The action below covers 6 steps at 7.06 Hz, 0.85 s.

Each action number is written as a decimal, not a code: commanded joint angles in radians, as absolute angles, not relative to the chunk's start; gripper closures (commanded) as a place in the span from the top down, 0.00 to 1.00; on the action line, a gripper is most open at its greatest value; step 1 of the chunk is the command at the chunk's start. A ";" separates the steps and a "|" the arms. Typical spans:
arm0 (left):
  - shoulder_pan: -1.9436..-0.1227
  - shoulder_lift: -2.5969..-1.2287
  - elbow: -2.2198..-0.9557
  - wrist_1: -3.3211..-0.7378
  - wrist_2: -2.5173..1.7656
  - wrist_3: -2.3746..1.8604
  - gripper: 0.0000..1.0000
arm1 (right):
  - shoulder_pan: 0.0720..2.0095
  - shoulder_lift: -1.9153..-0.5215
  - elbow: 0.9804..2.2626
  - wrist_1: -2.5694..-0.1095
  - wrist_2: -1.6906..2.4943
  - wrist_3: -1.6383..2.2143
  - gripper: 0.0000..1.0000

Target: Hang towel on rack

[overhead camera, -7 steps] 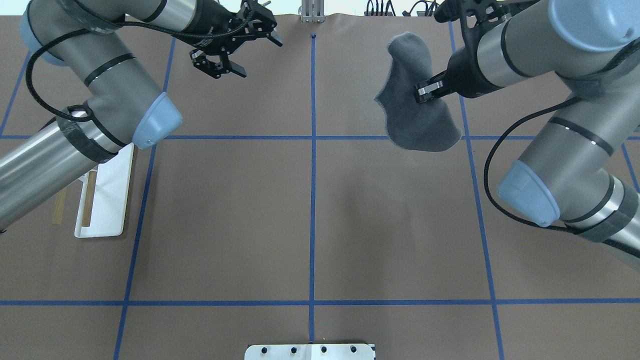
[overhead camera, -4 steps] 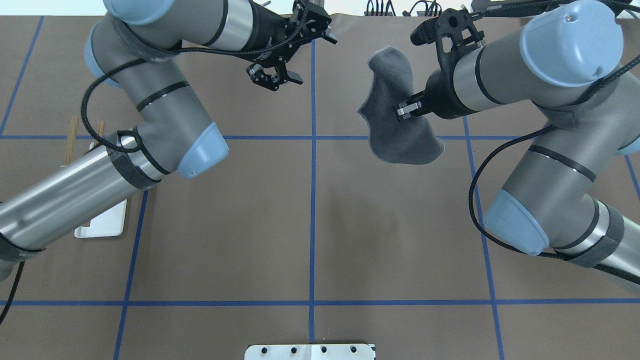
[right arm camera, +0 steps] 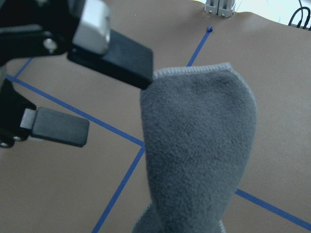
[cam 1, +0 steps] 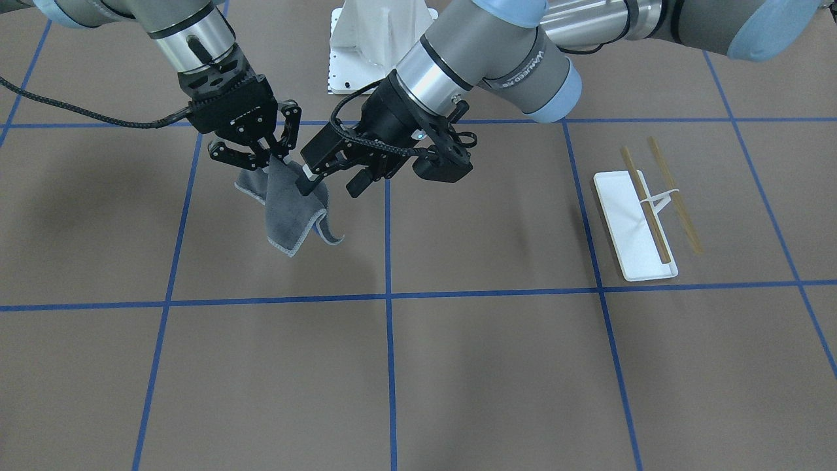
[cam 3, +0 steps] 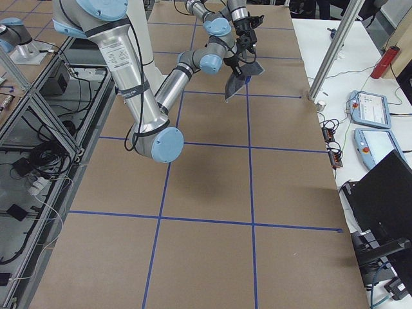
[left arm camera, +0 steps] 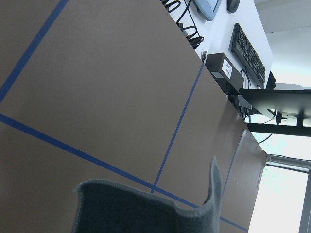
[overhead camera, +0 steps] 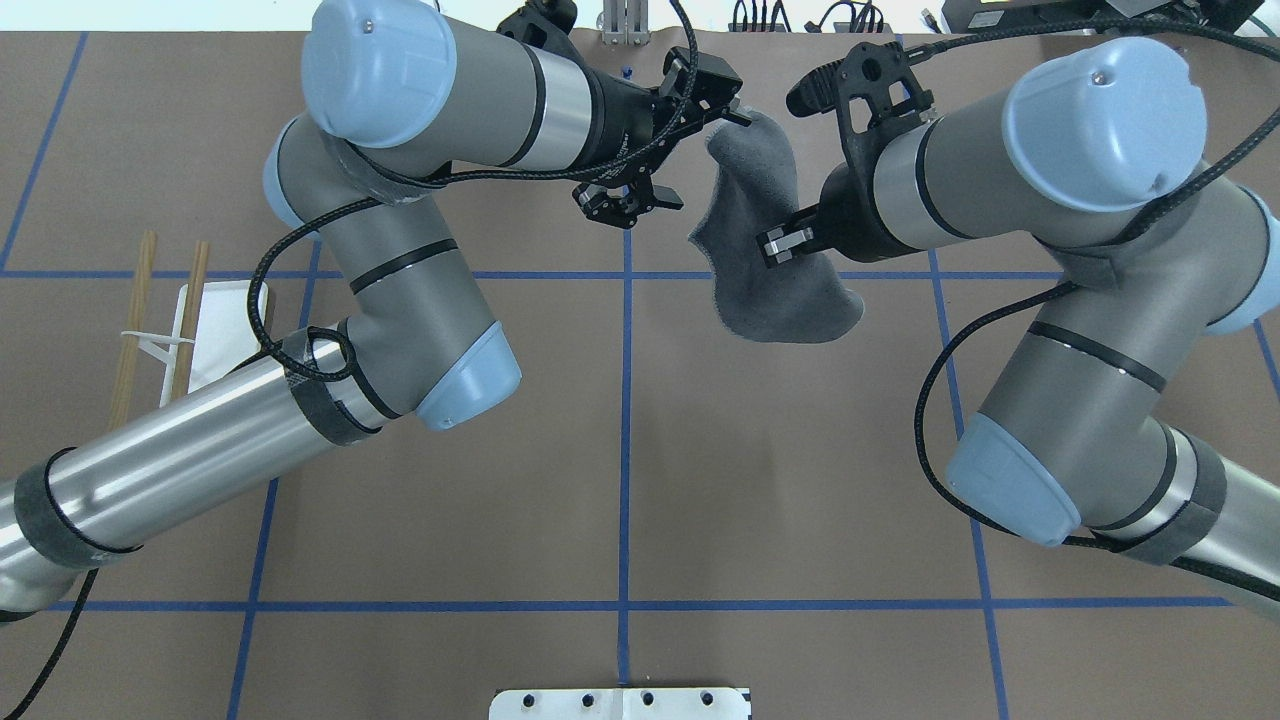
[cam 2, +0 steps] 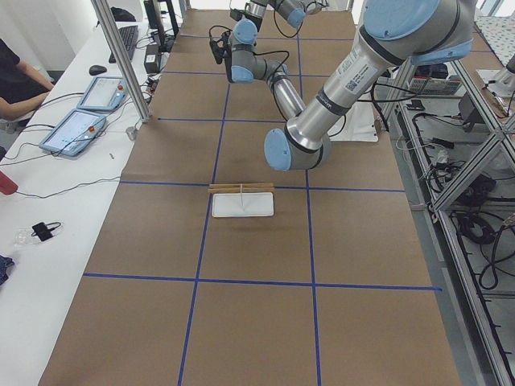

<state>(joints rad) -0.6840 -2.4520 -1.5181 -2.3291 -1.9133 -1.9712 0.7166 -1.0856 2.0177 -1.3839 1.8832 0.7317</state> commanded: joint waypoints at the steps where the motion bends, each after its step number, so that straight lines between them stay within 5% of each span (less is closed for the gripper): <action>1: -0.681 -2.464 -1.496 -2.335 -1.911 -1.973 0.97 | 0.701 -1.091 2.045 -1.390 1.881 0.732 0.00; 6: -0.676 -2.467 -1.471 -2.367 -1.913 -1.970 0.52 | 0.699 -1.100 2.065 -1.394 1.885 0.730 0.00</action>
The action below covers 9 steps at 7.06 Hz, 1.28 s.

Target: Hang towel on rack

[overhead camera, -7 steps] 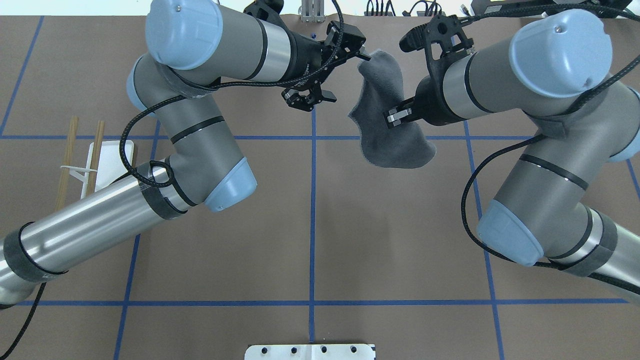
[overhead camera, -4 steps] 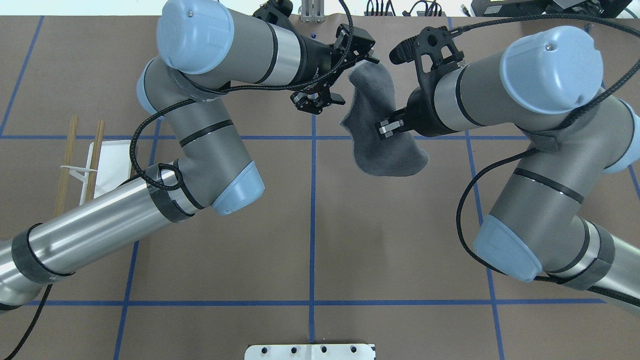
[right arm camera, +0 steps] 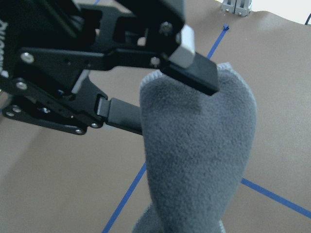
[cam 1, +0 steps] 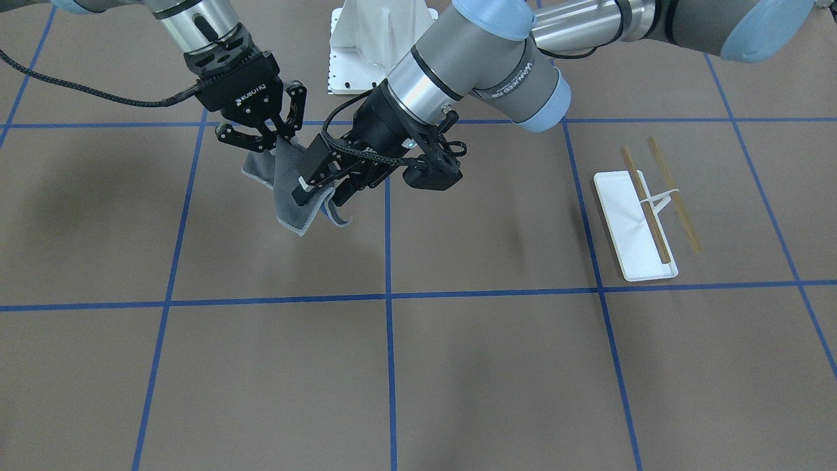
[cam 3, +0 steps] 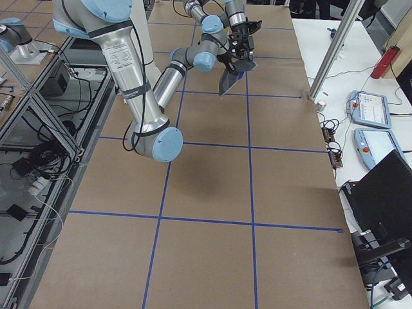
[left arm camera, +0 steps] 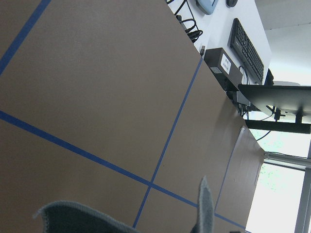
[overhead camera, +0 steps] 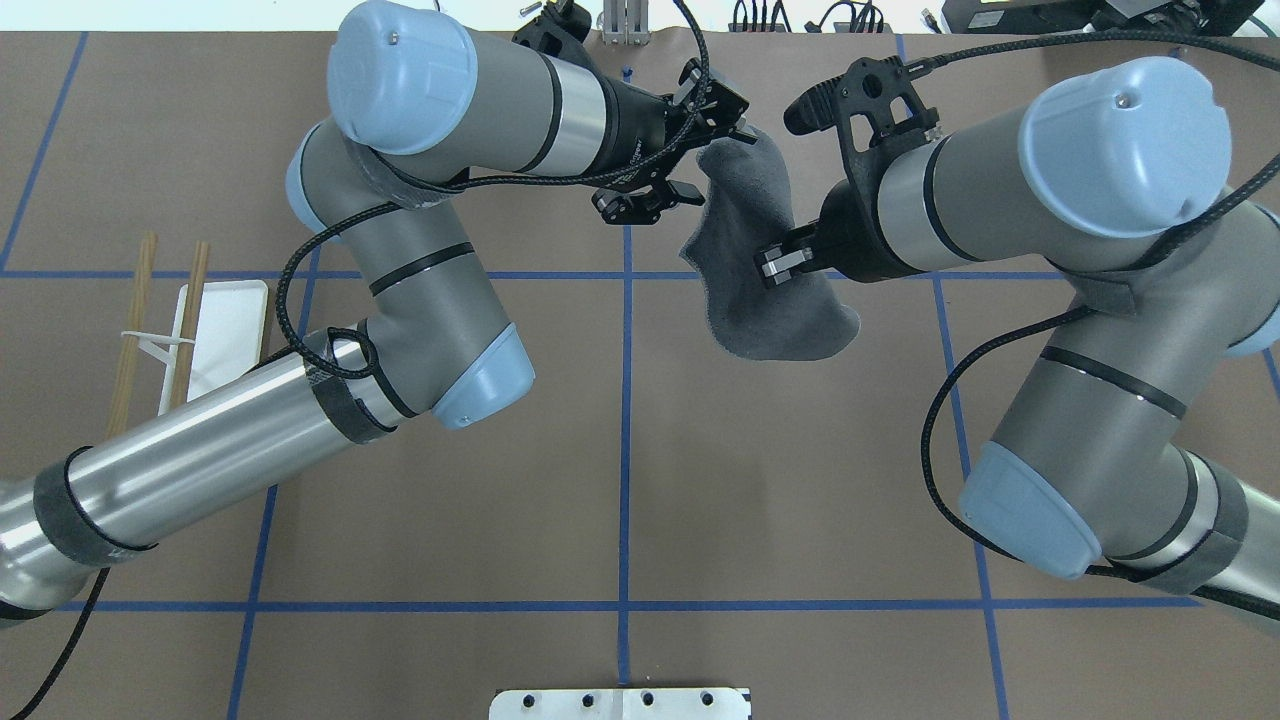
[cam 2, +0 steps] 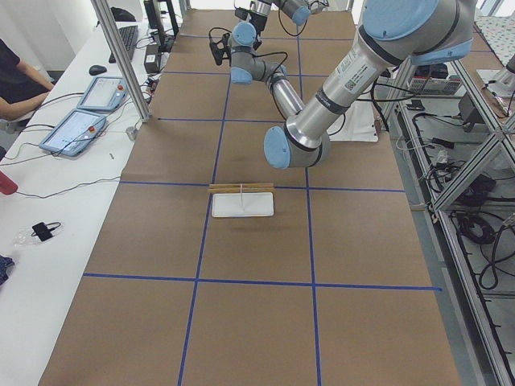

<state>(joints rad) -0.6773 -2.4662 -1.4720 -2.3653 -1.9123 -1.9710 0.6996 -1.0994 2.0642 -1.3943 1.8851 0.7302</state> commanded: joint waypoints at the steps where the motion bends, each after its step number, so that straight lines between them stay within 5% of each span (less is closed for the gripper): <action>1: -0.676 -2.467 -1.471 -2.365 -1.913 -1.967 0.46 | 0.699 -1.100 2.060 -1.394 1.885 0.730 0.00; 3: -0.678 -2.467 -1.476 -2.365 -1.913 -1.973 0.00 | 0.701 -1.101 2.060 -1.396 1.885 0.730 0.00; 6: -0.684 -2.467 -1.477 -2.365 -1.922 -1.965 0.00 | 0.701 -1.117 2.060 -1.390 1.888 0.730 0.00; 7: -0.690 -2.467 -1.480 -2.365 -1.924 -1.968 0.00 | 0.703 -1.121 2.063 -1.393 1.893 0.733 0.22; 8: -0.698 -2.465 -1.486 -2.364 -1.936 -1.968 0.00 | 0.706 -1.150 2.069 -1.388 1.904 0.733 0.99; 9: -0.734 -2.454 -1.503 -2.355 -2.006 -1.967 0.00 | 0.725 -1.188 2.085 -1.406 1.942 0.732 1.00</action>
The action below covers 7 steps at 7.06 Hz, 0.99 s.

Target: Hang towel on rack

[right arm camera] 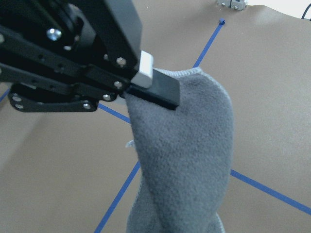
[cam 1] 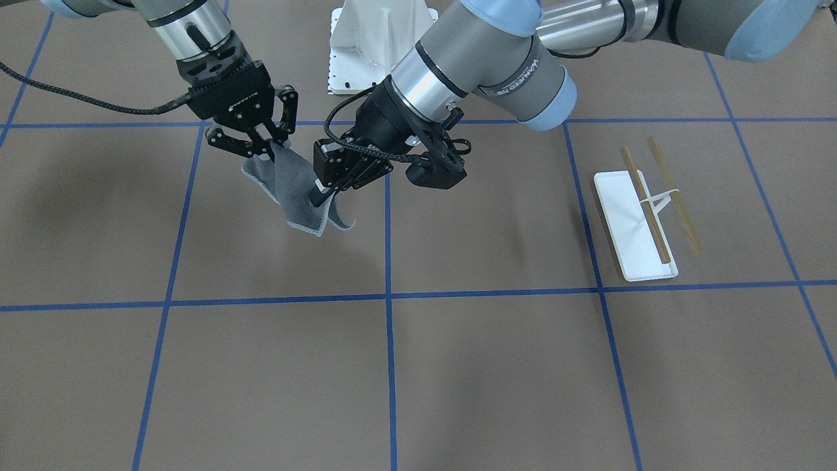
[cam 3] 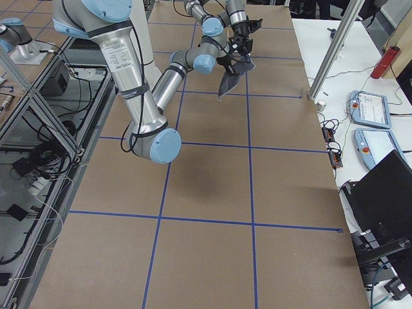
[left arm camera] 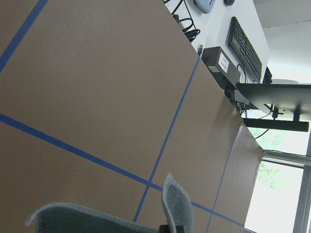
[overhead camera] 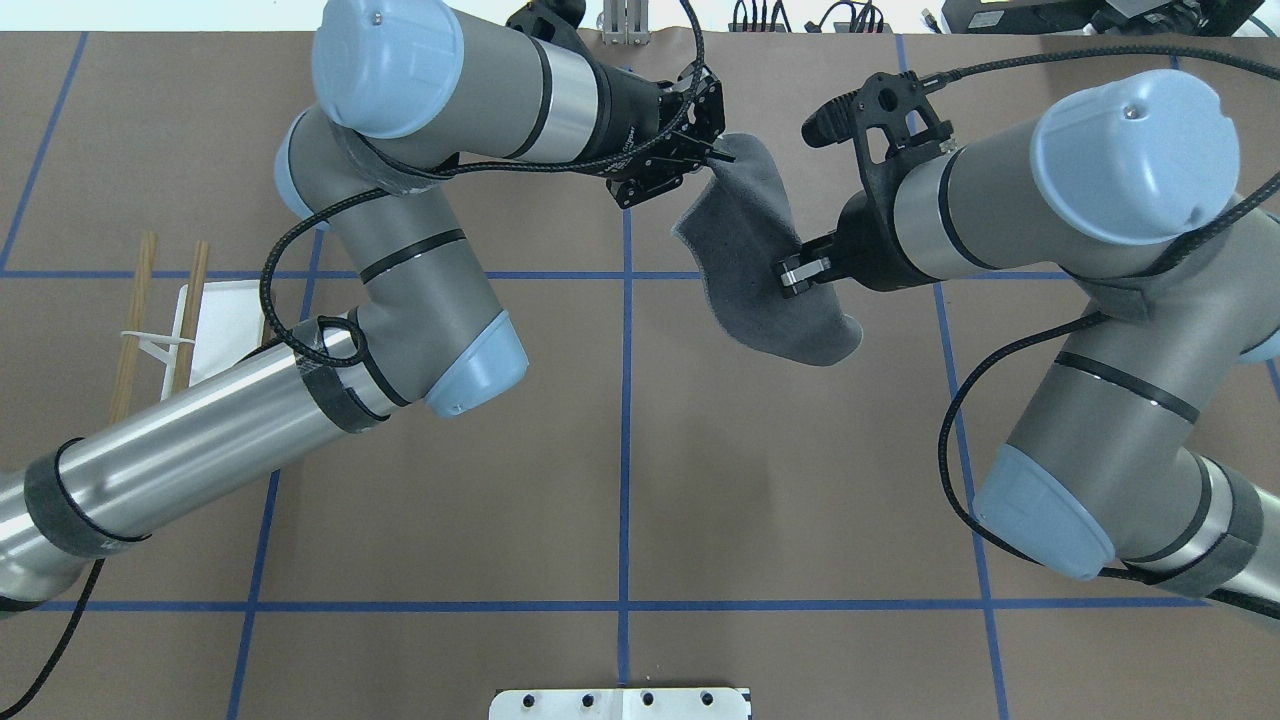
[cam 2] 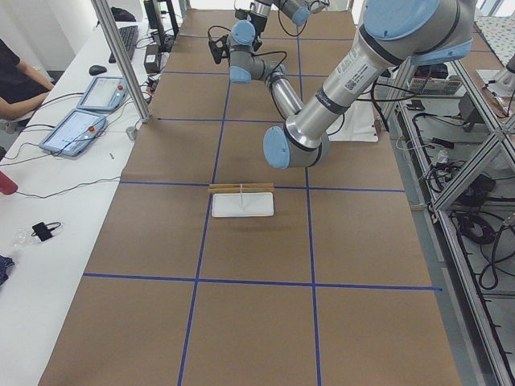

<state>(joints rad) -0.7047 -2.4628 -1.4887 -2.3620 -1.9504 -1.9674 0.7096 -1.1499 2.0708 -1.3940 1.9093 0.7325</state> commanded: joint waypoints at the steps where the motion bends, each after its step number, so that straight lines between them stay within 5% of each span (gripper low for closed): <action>1: -0.783 -2.406 -1.538 -2.350 -2.101 -1.965 0.00 | 0.815 -1.202 2.086 -1.524 2.064 0.729 1.00; 7: -1.099 -1.968 -1.762 -2.358 -2.411 -1.779 0.00 | 1.033 -1.256 2.031 -1.950 2.167 0.456 1.00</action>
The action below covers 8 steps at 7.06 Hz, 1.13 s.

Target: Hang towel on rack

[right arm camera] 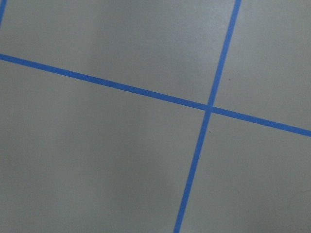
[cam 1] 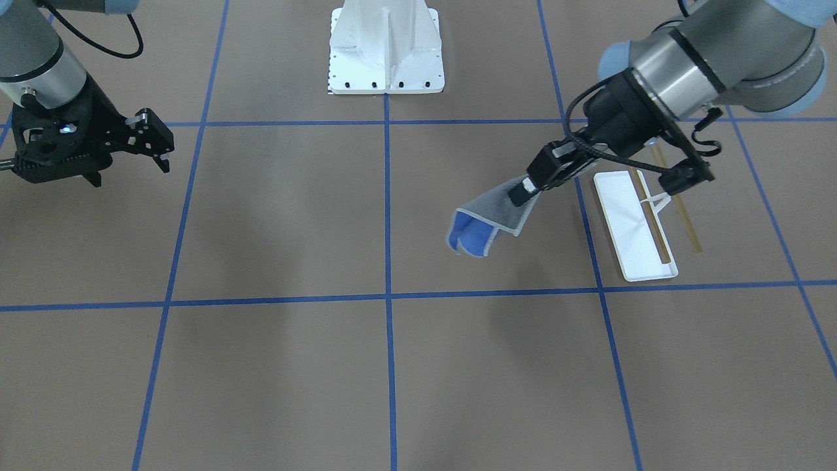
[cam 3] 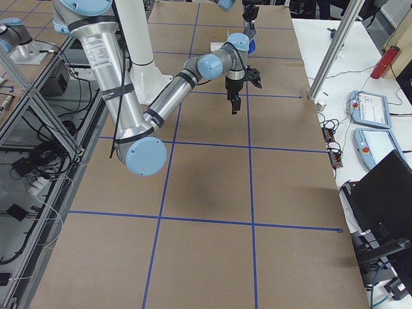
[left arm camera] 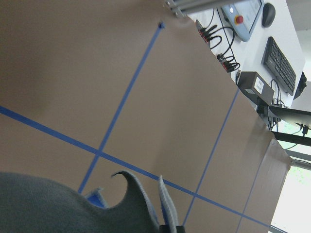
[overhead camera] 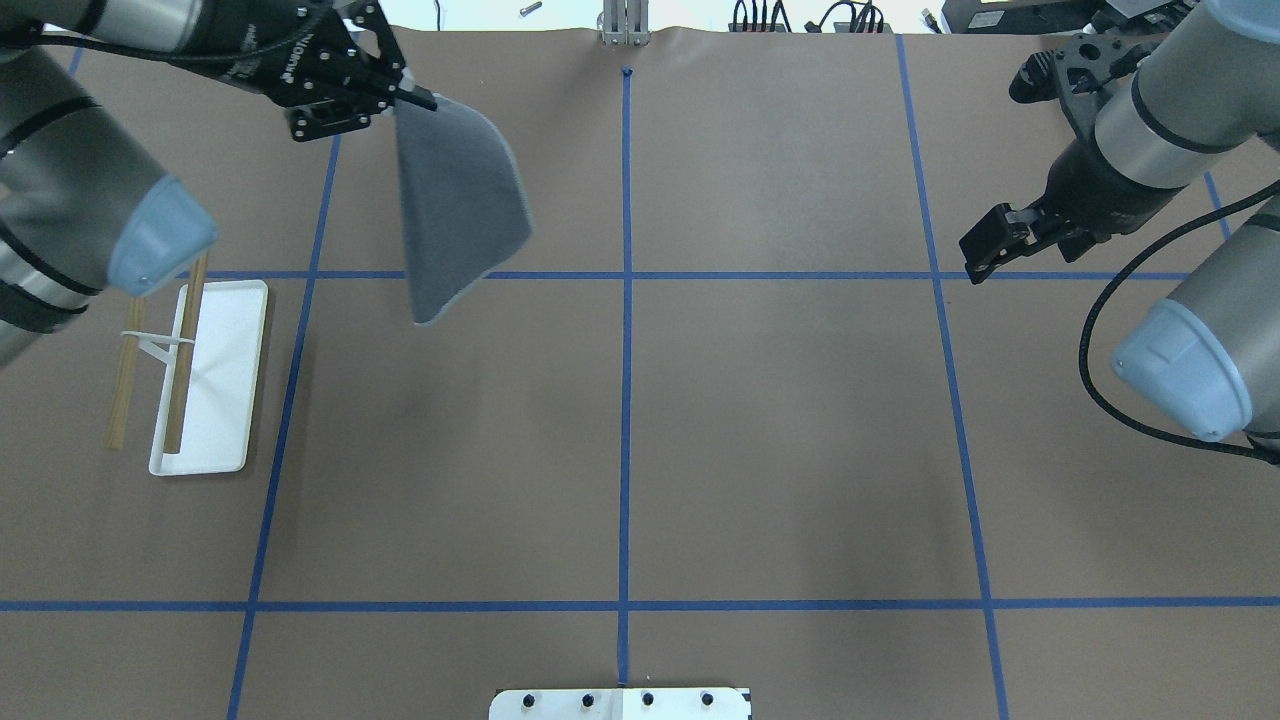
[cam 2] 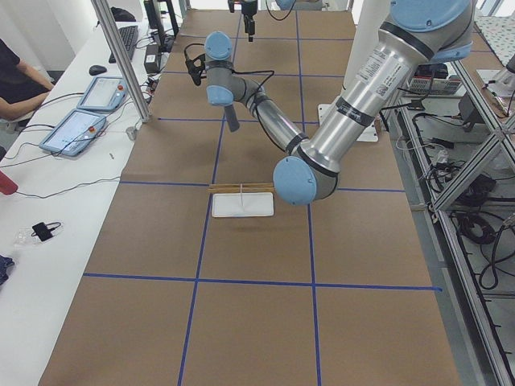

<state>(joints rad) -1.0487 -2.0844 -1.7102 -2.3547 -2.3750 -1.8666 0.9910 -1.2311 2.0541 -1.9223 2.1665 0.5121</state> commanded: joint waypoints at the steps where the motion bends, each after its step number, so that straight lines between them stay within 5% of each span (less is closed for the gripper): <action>1: -1.132 -1.878 -1.784 -2.362 -2.436 -1.717 0.00 | 1.076 -1.275 2.001 -1.950 2.169 0.383 1.00; 8: -1.221 -1.496 -1.729 -2.578 -2.407 -1.585 0.00 | 1.196 -1.269 1.898 -1.934 2.317 0.370 1.00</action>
